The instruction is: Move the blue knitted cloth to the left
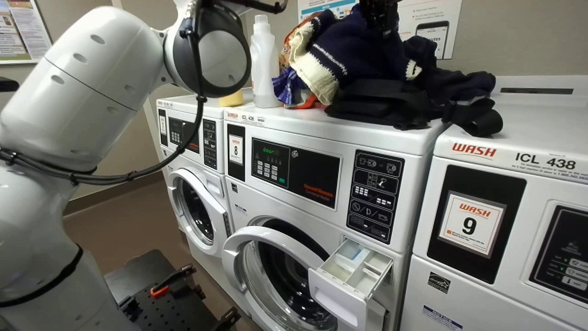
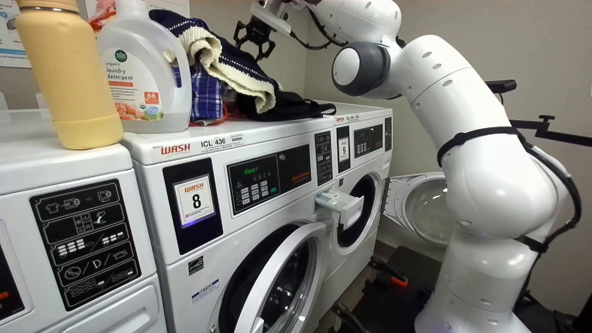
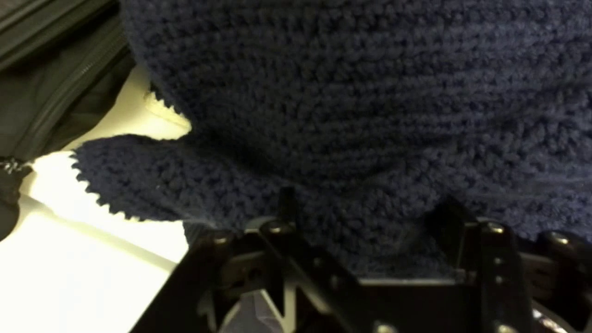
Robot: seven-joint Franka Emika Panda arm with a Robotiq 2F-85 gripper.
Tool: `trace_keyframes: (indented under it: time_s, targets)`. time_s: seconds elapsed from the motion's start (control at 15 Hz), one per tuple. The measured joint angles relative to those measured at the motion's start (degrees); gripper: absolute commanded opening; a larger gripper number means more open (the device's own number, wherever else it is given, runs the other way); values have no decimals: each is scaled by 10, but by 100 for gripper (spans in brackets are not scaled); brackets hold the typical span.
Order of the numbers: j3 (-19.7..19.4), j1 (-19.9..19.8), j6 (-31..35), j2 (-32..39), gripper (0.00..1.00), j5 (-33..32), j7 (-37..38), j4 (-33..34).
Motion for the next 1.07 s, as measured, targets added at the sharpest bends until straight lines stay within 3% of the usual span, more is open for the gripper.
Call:
trace_keyframes:
  time_s: [0.4,0.8,1.07]
  targets:
    - [6,11,0,0,0,6,0,5]
    - [5,51,10,-32,3,1,20,7]
    - [-2,97,53,-49,3,-16,56,7]
